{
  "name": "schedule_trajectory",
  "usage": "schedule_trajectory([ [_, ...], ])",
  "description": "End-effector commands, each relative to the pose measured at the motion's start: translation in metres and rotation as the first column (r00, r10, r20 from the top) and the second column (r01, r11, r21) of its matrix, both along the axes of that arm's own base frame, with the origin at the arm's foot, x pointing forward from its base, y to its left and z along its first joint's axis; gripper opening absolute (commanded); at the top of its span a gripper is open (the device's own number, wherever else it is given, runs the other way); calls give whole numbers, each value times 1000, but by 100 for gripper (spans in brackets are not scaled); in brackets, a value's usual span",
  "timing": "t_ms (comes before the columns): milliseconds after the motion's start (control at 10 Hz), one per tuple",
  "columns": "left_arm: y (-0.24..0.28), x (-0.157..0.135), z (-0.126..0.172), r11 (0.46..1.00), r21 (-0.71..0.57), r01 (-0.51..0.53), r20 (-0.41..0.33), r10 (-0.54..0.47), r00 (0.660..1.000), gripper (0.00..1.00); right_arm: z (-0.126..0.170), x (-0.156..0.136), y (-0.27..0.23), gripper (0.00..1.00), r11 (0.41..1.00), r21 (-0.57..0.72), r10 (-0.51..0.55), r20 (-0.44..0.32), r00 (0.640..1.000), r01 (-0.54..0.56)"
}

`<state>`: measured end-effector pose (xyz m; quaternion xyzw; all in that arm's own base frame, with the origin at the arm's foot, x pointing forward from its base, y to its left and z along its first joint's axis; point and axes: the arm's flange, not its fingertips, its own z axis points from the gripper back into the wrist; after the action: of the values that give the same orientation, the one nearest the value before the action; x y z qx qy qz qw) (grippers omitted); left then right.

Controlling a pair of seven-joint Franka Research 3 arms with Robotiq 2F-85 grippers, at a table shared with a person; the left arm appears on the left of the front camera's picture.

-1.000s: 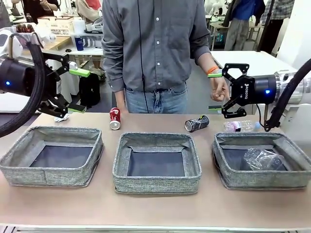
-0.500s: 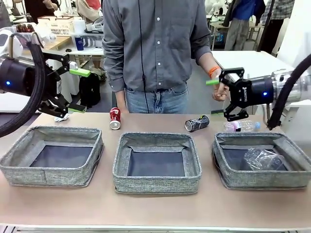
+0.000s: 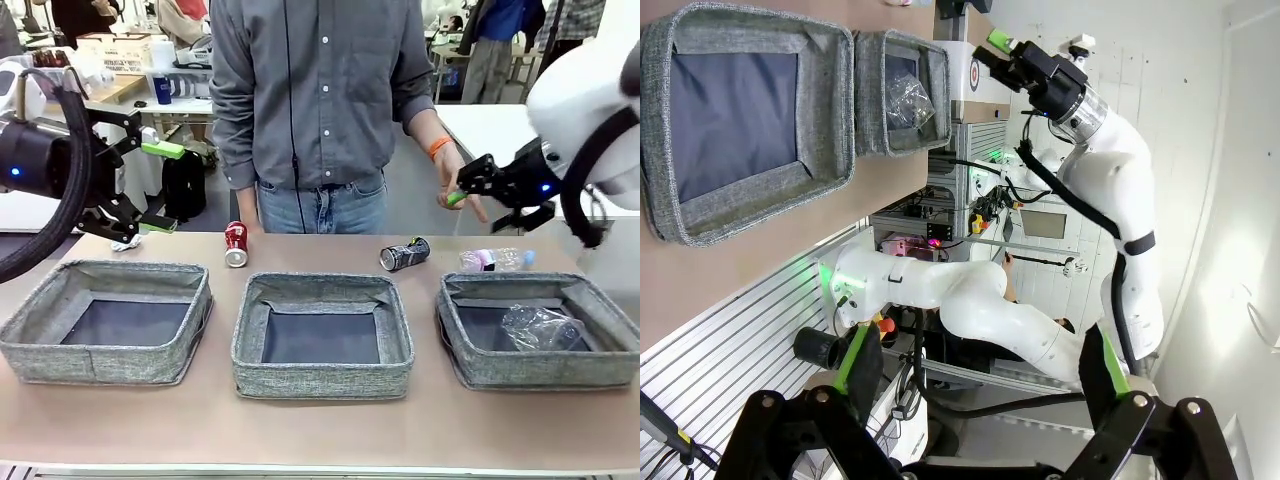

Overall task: Sort the waste into the appropriate baskets.
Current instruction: Pick up the waste item pointed out by the person.

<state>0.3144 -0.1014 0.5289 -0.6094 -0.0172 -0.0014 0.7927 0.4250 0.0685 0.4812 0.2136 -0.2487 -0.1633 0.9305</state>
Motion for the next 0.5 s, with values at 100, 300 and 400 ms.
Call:
schedule_trajectory([
  [100,-1,-2,4,1000,-15,-3,-10,3,1000,100,0,0,0,100,1000,0,0,0,1000,0],
  [300,-1,-2,4,1000,-15,-3,-10,3,1000,100,9,-1,-14,100,991,-63,-114,36,993,117],
  [400,-1,-2,4,1000,-15,-3,-10,3,1000,100,8,7,-23,100,837,-8,547,-22,837,-547],
])
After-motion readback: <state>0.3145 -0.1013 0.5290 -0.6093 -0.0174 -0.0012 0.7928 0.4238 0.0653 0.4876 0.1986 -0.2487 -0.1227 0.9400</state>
